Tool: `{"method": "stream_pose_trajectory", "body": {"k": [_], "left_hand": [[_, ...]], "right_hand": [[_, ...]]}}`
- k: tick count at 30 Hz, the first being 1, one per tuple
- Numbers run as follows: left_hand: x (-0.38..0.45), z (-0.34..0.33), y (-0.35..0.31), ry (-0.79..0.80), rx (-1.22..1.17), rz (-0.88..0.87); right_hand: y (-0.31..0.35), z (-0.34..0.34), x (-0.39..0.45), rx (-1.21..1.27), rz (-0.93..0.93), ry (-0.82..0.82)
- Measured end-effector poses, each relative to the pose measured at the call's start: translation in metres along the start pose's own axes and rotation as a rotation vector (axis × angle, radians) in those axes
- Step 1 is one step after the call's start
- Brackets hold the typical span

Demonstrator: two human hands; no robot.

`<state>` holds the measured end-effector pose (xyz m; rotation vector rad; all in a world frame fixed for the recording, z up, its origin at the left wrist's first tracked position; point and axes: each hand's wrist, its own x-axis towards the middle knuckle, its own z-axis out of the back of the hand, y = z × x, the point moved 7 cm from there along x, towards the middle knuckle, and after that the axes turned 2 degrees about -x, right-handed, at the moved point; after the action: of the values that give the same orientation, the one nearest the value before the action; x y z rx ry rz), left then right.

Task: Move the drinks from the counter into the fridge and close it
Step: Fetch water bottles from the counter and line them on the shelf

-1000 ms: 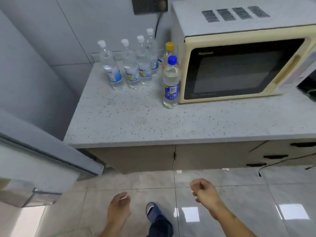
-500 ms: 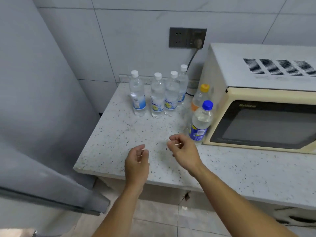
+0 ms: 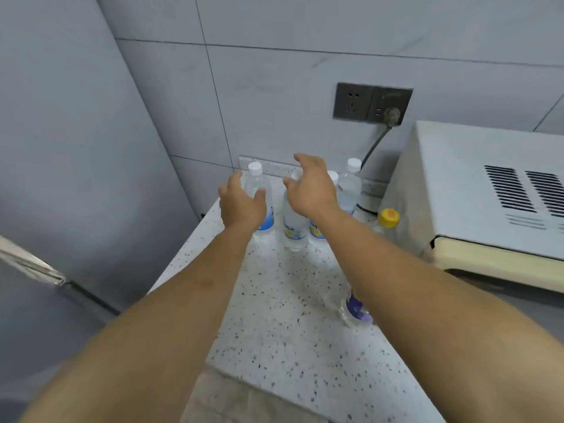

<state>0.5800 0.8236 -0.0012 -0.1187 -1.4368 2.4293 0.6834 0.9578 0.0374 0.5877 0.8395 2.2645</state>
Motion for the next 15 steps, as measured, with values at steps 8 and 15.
{"method": "stream_pose_trajectory", "body": {"k": [8,15], "left_hand": [[0.033,-0.017,-0.02,0.176,0.514,-0.348],[0.005,-0.004,-0.034,0.088,0.451,-0.466]], "right_hand": [[-0.012,-0.019,-0.008,-0.217,0.052,0.027],[-0.038,-0.014,-0.062,0.049,-0.095,-0.107]]}}
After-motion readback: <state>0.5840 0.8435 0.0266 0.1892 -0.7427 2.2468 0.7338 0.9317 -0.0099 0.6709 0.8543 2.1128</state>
